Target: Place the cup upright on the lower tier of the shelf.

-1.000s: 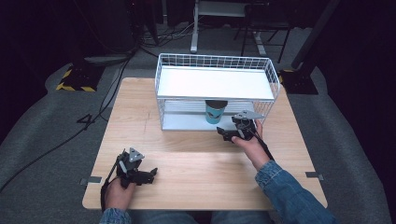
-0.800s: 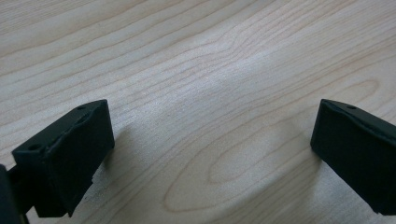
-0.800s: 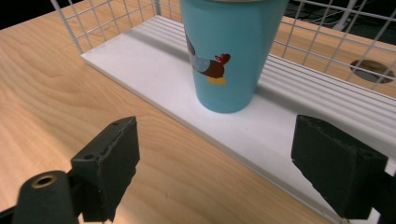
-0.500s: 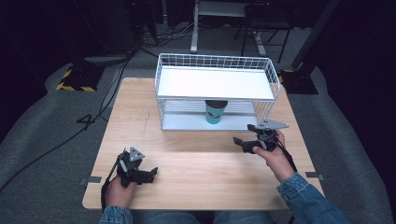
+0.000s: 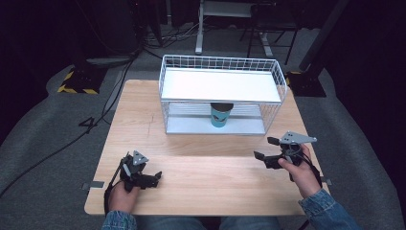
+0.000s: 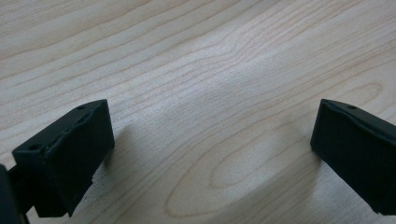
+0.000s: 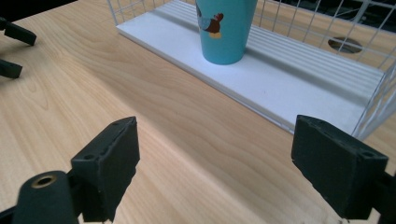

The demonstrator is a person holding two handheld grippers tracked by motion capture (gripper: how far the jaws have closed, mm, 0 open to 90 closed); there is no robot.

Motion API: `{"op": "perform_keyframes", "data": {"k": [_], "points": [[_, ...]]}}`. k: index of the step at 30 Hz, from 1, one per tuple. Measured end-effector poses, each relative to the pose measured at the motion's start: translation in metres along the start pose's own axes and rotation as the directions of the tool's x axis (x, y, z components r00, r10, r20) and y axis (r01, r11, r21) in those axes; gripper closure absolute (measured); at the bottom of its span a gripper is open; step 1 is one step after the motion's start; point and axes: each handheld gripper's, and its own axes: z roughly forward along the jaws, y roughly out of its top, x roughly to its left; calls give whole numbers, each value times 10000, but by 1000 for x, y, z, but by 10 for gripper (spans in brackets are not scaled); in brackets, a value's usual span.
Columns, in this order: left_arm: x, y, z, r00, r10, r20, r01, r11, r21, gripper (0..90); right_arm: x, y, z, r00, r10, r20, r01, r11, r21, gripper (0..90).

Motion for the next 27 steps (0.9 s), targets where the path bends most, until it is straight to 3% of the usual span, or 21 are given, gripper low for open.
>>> {"op": "perform_keyframes", "data": {"k": [7, 27], "points": [[0, 0, 0, 10000, -1, 0, 1, 10000, 0, 0, 1, -13, -12, 9992, 172, -355, -158, 9991, 382, 159], [0, 1, 0, 10000, 10, 20, -11, 10000, 23, 0, 0, -71, -14, 9985, 521, -147, -493, 9870, 1527, 159]]}}
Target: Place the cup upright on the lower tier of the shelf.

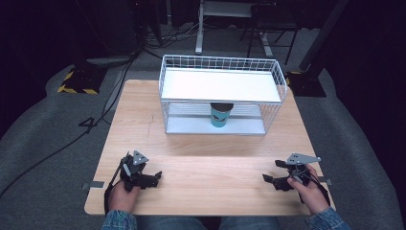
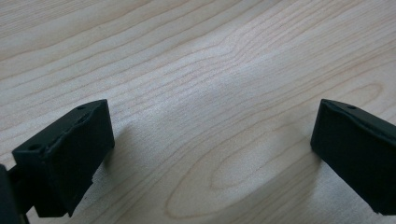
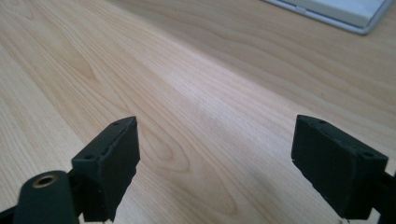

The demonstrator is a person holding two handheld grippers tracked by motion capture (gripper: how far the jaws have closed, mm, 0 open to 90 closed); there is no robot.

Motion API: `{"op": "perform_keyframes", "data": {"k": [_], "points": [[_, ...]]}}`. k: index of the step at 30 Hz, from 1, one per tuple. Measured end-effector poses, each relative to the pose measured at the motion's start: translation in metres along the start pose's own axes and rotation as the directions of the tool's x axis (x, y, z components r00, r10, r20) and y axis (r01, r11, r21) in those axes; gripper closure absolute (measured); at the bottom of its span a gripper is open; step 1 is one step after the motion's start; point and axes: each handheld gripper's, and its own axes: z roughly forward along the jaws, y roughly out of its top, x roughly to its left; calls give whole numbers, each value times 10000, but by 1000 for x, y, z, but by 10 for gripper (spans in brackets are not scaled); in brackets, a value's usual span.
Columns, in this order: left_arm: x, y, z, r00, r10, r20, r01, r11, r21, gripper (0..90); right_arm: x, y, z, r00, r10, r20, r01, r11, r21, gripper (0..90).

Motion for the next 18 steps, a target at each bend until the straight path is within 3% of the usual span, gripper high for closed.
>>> {"op": "perform_keyframes", "data": {"k": [3, 9, 12, 16, 18], "points": [[0, 0, 0, 10000, 0, 0, 0, 10000, 0, 0, 0, -9, 3, 9998, 188, 75, -189, 9998, 117, 159], [0, 0, 0, 10000, 1, 2, -1, 10000, 0, 0, -1, -17, 8, 9997, 55, 248, -67, 9988, 475, 160], [0, 0, 0, 10000, 1, 3, -1, 10000, 0, 0, -1, -21, 9, 9992, 39, 407, -53, 9994, 344, 158], [0, 0, 0, 10000, 2, 0, -2, 10000, 2, 0, 0, -24, 11, 9975, -162, 682, 149, 9997, 197, 157], [0, 0, 0, 10000, 1, -1, -1, 10000, -1, 0, 2, -24, 12, 9959, -527, 729, 505, 9982, 326, 142]]}}
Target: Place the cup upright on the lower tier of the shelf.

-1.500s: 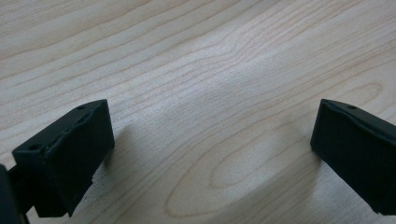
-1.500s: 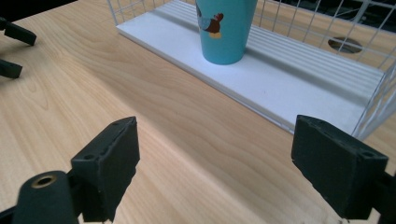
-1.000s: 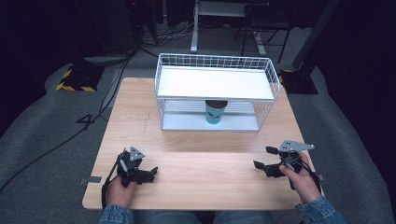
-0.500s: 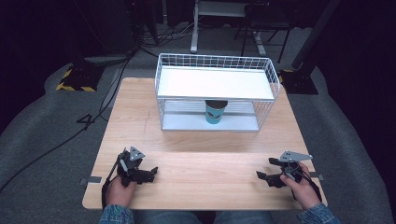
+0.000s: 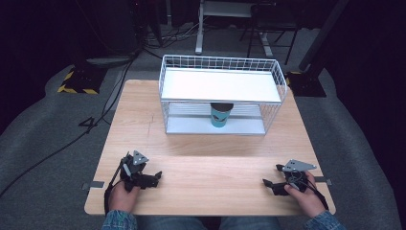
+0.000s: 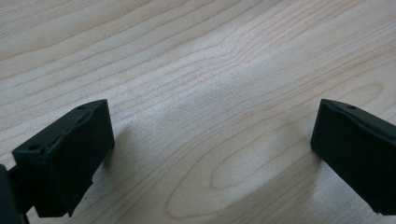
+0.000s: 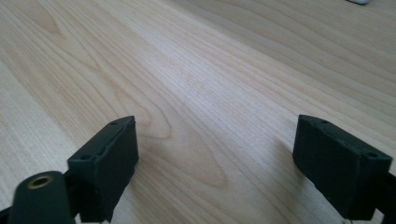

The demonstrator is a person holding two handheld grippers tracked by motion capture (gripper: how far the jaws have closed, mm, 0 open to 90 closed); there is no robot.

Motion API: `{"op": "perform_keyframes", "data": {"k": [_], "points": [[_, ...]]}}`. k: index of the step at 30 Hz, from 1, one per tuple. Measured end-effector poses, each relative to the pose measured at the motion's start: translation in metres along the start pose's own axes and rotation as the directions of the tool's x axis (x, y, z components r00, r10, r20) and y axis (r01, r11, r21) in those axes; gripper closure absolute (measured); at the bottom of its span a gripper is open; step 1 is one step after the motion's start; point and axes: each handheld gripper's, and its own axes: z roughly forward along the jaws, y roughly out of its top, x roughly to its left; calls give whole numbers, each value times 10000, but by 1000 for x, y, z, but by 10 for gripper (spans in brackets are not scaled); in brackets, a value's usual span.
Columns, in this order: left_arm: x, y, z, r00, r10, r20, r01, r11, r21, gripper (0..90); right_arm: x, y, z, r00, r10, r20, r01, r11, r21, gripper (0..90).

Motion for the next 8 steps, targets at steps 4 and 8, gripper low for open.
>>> {"op": "perform_keyframes", "data": {"k": [4, 8], "points": [[0, 0, 0, 10000, -3, 1, 3, 10000, -1, 0, 2, 0, 1, 10000, -93, -10, 94, 9999, 95, 112], [0, 0, 0, 10000, -2, 1, 2, 10000, 1, 0, 2, 1, 2, 10000, -35, 74, 33, 9999, 147, 85]]}}
